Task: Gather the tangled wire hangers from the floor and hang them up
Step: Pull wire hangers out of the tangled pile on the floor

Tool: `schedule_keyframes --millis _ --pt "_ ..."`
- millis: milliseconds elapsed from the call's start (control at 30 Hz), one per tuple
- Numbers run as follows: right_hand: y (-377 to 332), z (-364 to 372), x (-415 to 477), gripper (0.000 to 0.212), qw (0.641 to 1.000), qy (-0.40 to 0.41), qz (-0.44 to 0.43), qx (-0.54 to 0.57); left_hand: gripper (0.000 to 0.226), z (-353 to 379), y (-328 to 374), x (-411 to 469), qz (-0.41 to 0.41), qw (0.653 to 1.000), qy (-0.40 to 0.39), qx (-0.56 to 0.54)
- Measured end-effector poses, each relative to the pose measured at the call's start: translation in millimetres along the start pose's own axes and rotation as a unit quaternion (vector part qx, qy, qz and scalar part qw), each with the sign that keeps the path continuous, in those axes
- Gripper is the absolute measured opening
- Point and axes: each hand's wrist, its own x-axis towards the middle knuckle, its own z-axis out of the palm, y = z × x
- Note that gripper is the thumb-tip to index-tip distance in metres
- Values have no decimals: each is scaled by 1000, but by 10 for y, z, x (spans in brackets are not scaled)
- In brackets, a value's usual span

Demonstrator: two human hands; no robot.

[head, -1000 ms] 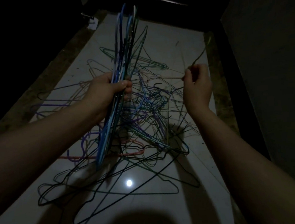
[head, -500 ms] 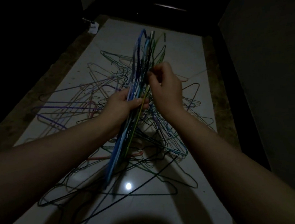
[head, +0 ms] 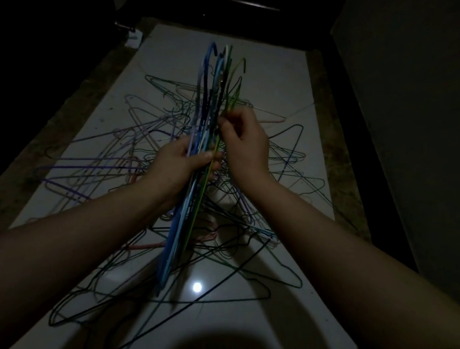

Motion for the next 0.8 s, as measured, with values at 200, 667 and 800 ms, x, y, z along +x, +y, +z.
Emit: schedule_keyframes --millis 200,667,800 --pt "93 9 2 14 1000 -19 -8 6 12 12 2 16 -2 1000 3 24" --pt "1407 -308 -92 30 942 -32 267 -201 18 -137 -167 226 13 999 47 0" --pt "1529 -186 -135 35 925 -79 295 -228 20 -160 -212 227 11 999 46 16"
